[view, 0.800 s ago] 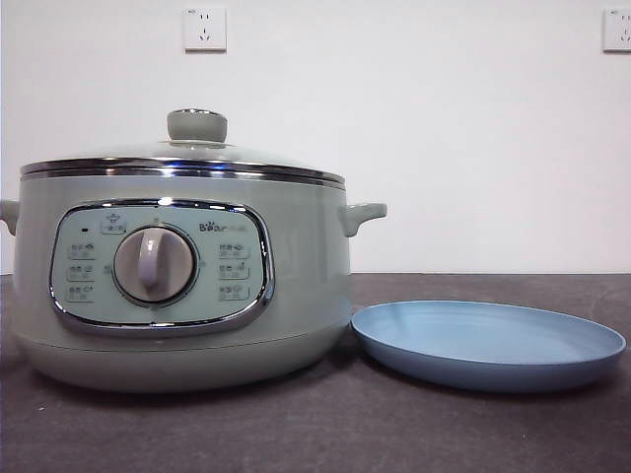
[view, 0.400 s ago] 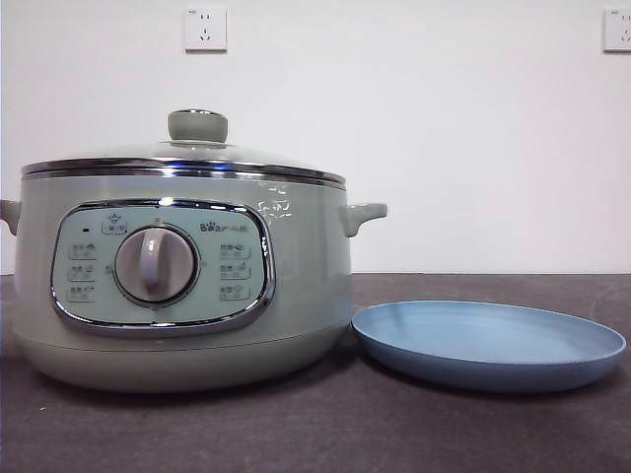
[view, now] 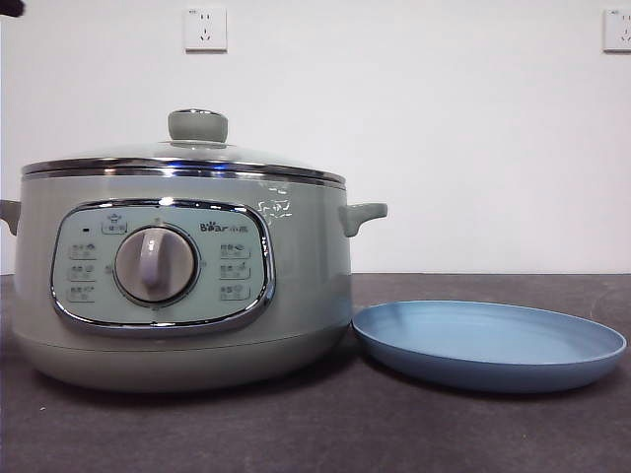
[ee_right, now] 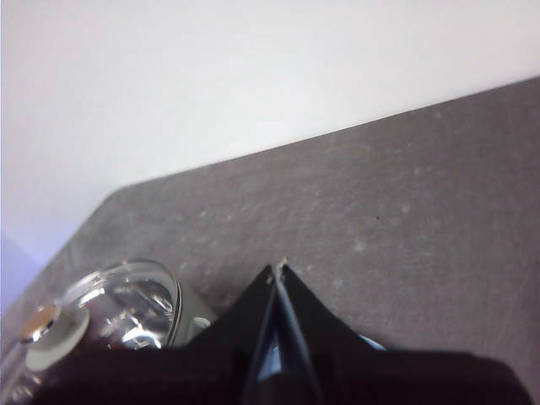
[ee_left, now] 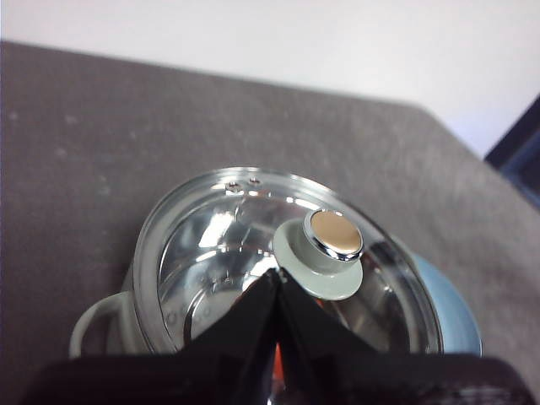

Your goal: Take the pumpkin out from the steamer,put the pumpkin in the blue plate,close the lid

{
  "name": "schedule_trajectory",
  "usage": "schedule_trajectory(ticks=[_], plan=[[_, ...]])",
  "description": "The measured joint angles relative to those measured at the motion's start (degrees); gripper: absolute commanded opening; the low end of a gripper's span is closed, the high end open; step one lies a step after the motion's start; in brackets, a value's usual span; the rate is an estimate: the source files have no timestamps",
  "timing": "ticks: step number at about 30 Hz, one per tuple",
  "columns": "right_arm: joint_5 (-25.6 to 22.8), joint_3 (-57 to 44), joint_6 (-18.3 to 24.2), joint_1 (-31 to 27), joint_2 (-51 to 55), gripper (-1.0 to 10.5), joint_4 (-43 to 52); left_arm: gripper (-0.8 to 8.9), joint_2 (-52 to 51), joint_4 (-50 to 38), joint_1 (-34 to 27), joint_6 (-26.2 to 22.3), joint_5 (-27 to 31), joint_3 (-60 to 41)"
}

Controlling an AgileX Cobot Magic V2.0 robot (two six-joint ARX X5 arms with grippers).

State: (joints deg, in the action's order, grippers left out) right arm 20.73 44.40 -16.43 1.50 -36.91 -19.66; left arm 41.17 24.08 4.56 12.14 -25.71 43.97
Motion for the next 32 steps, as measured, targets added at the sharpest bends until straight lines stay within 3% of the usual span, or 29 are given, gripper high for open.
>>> schedule_trajectory(ticks=[4,7,11,12,23,28,32], plan=[[4.5,6.1,6.4,0.0,-6.6,0.0,-6.7,-0.04,6.0,6.1,0.0,-3.1,0.0,6.3],[5.8,8.5,9.8,0.0,-10.8,1.8,-11.1,0.31,8.5,8.8,0.0,-4.2,-1.6,9.2],[6.2,8.6,11.4,0.0,-13.2,3.9,-13.2,4.1,9.1,8.9,0.1,-5.1,-3.0,9.8],[6.2,8.6,11.5,0.0,-13.4,4.0,-13.3,4.34,9.1,8.9,0.2,-5.1,-3.0,9.8],[6.2,8.6,11.8,0.0,-13.4,4.1,-14.4,4.36,11.6,2.8,8.7,-3.9,-2.2,10.5],[6.2,8.6,11.8,0.0,-13.4,4.1,-14.6,4.36,18.0,3.3,16.1,-4.0,3.3,14.8],[6.1,8.6,11.7,0.0,-13.4,4.1,-15.5,4.36,23.8,6.1,20.9,-6.3,11.2,18.7]])
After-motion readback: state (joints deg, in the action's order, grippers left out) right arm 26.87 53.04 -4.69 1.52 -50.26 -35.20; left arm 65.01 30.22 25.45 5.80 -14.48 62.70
